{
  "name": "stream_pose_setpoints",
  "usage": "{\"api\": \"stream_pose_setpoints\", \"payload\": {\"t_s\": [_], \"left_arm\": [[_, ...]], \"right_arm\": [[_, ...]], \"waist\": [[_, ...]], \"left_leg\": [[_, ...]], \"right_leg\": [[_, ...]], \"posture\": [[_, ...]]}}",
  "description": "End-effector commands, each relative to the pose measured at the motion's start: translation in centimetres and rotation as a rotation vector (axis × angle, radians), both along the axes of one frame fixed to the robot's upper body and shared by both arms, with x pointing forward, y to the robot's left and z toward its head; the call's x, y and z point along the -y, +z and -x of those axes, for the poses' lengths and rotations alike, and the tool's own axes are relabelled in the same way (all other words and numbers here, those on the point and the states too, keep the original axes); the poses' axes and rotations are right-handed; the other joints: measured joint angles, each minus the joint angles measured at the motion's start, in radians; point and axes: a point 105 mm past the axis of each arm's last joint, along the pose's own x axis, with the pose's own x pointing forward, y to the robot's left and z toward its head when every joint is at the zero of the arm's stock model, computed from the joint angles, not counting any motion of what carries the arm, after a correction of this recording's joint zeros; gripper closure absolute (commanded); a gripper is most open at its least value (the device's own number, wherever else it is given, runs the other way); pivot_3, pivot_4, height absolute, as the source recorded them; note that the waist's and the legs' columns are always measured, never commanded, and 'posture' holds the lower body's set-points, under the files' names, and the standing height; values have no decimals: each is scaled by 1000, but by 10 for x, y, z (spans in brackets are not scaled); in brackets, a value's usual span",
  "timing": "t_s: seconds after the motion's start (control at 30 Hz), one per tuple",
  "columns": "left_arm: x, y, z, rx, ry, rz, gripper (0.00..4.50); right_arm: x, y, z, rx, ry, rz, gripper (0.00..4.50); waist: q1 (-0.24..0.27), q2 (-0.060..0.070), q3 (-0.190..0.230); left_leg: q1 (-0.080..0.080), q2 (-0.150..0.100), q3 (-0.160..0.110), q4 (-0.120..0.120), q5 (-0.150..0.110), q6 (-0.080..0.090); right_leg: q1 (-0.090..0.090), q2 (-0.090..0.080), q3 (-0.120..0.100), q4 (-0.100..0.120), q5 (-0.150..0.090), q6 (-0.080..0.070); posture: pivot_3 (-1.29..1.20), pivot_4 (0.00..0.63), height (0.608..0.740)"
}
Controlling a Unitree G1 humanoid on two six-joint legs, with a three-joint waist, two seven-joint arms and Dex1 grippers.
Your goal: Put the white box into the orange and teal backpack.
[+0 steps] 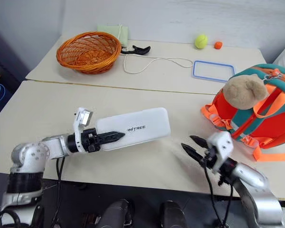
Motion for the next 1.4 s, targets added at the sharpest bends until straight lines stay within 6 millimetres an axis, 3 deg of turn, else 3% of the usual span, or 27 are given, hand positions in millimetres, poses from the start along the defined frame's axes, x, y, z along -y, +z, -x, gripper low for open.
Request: {"api": "stream_pose_setpoints", "payload": {"t_s": [0.03,0.1,0.17,0.27,0.47,0.53,0.63,0.77,0.93,1.0,1.13,1.2,1.3,1.4], "left_arm": [[-4,13,0,197,32,-6,3122],[-7,9,-1,217,54,-28,3122],[-15,8,-5,258,103,-33,3122],[-18,12,-8,284,124,-14,3122],[-19,22,-7,324,107,0,3122],[-19,23,-6,325,108,2,3122],[-23,26,-3,324,131,14,3122],[-37,34,0,300,214,83,3122],[-65,44,0,262,361,172,3122],[-82,48,-4,262,457,199,3122],[-104,43,-16,260,613,137,3122],[-107,40,-19,259,636,115,3122],[-112,41,-22,263,681,140,3122],[-116,46,-21,275,706,174,3122]], "right_arm": [[16,22,19,143,-85,-2,632],[26,22,26,150,-141,-16,15],[66,22,34,175,-329,-16,15],[93,26,33,223,-437,-4,15],[110,54,-17,347,-440,-40,15],[93,57,-37,339,-311,-62,15],[75,62,-64,345,-207,-82,607],[59,67,-87,360,-113,-112,1905],[33,69,-98,363,16,-144,3635],[-2,75,-96,357,180,-161,4375],[-80,100,-79,373,500,-262,4490],[-105,106,-69,360,611,-285,4490],[-143,113,-38,300,862,-312,4490],[-151,116,-14,212,1013,-327,4490]], "waist": [[3,0,0],[-7,0,0],[-13,0,0],[-15,0,0],[-31,0,0],[-29,0,0],[-33,0,0],[-39,0,0],[-40,0,0],[-44,0,0],[-48,0,0],[-45,0,0],[-40,0,0],[-40,-1,0]], "left_leg": [[0,0,0,0,0,0],[0,0,1,-1,-1,1],[2,0,2,-3,0,2],[4,0,3,-7,0,2],[7,0,6,-8,1,2],[8,0,5,-8,1,1],[8,1,5,-8,2,0],[8,1,5,-7,2,1],[8,1,5,-7,2,1],[8,1,5,-7,2,1],[9,2,5,-7,3,0],[8,2,5,-8,3,-1],[5,2,4,-7,3,-1],[1,2,2,-4,2,2]], "right_leg": [[0,0,0,-1,0,0],[1,0,1,-3,1,2],[1,0,3,-3,2,3],[2,0,3,-4,2,3],[1,0,6,-1,2,3],[2,0,6,0,1,3],[1,1,6,1,1,2],[1,0,6,2,1,2],[1,0,5,2,1,2],[1,0,6,2,1,2],[1,1,6,3,1,2],[0,1,6,4,1,2],[-3,1,5,6,1,2],[-4,0,4,5,1,2]], "posture": [[0,150,740],[0,150,740],[0,150,740],[0,150,740],[0,150,740],[0,150,740],[0,150,740],[0,150,740],[0,150,740],[0,150,740],[0,150,740],[0,150,740],[0,150,740],[0,150,740]]}}
